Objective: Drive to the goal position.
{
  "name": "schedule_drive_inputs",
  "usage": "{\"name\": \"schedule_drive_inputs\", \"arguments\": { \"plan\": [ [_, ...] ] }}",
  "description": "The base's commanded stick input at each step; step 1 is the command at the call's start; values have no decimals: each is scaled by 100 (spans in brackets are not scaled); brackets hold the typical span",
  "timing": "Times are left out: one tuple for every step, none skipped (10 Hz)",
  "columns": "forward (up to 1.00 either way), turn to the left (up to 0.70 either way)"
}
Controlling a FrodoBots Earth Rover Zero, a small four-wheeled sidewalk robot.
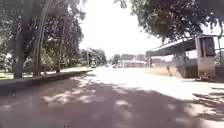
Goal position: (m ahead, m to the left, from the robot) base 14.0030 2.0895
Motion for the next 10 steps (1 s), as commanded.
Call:
{"name": "schedule_drive_inputs", "arguments": {
  "plan": [
    [70, 0],
    [70, 0],
    [70, 0],
    [70, 0],
    [70, 0],
    [70, 0],
    [70, 0],
    [70, 0],
    [70, 0],
    [70, 0]
  ]
}}
